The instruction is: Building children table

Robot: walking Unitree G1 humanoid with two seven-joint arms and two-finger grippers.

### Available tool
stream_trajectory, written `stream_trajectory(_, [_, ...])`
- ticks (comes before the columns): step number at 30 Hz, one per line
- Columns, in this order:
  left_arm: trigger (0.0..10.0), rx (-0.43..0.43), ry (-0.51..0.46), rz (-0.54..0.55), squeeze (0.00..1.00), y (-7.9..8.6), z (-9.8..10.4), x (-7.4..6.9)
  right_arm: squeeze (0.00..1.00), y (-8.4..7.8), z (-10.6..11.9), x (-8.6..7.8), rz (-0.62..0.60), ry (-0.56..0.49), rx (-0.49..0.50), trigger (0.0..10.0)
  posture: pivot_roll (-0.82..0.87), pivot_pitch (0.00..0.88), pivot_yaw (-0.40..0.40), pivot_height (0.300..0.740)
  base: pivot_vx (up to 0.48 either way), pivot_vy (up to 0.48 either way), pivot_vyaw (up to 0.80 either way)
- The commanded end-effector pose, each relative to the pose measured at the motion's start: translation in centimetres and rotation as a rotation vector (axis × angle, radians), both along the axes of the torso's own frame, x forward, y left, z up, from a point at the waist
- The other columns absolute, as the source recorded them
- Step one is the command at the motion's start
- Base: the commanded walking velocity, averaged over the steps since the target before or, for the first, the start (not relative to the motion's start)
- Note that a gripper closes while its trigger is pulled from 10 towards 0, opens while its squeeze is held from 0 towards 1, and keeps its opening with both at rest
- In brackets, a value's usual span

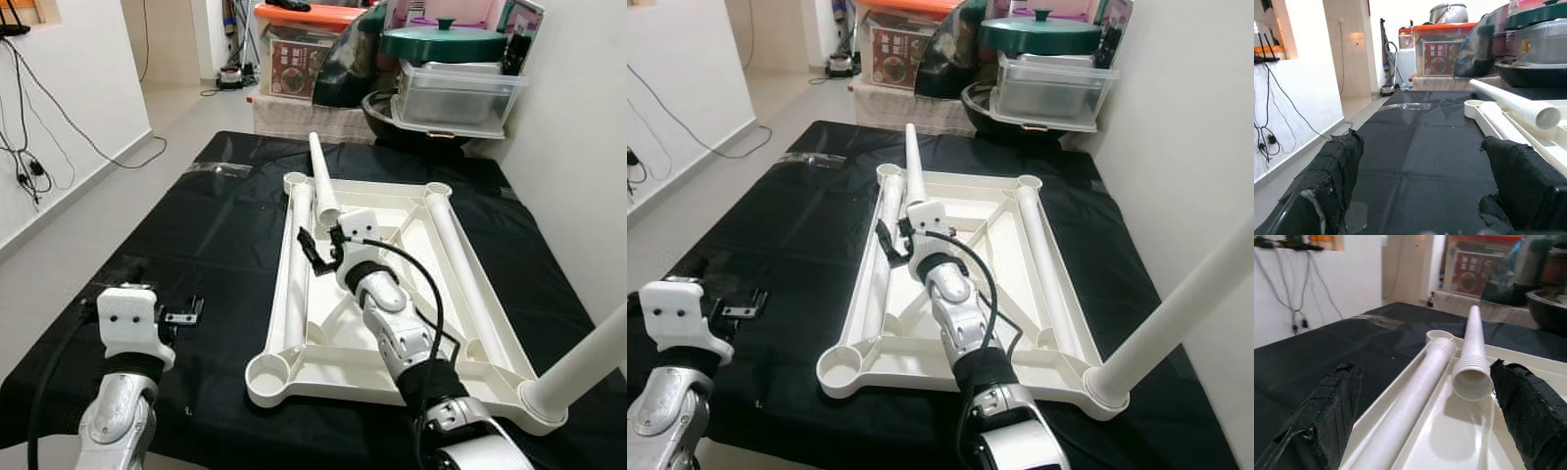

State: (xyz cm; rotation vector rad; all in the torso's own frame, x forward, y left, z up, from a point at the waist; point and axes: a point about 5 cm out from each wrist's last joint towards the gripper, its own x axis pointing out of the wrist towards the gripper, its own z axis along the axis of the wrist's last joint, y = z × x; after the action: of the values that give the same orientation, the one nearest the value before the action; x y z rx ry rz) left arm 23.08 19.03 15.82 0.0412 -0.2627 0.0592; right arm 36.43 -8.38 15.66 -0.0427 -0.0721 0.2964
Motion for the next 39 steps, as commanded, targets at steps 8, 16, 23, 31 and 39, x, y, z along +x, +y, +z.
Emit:
stream_trajectory(8, [10.0, -0.019, 0.034, 0.003, 0.00, 0.3, -0.1, -0.5, 0.00, -1.2, 0.2, 0.3, -0.072, 0.008, 0.014, 10.0, 0.06, 0.000, -0.051, 0.740, 0.000, 0.030, 0.00])
stream_trajectory(16, [10.0, -0.010, 0.040, -0.012, 0.00, 0.3, 0.0, -0.1, 0.00, -1.6, 0.4, 0.3, -0.113, 0.014, 0.013, 10.0, 0.06, 0.000, -0.047, 0.740, 0.000, 0.418, 0.00])
stream_trajectory(23, [10.0, 0.006, 0.024, -0.013, 0.00, 0.3, 0.3, 0.0, 0.00, -1.7, 0.5, 0.4, -0.120, 0.025, 0.050, 10.0, 0.06, 0.000, -0.044, 0.740, 0.000, 0.136, 0.00])
stream_trajectory(31, [10.0, -0.003, 0.021, -0.005, 0.00, 0.3, 0.5, 0.2, 0.00, -1.8, 1.0, 0.5, -0.121, -0.004, 0.030, 10.0, 0.06, 0.000, -0.043, 0.740, 0.063, 0.000, -0.60])
stream_trajectory(39, [10.0, -0.009, 0.009, -0.007, 0.00, 0.3, 0.8, 0.3, 0.00, -1.3, 0.9, 0.4, -0.096, -0.009, 0.012, 10.0, 0.06, 0.000, -0.045, 0.740, 0.273, 0.000, 0.00])
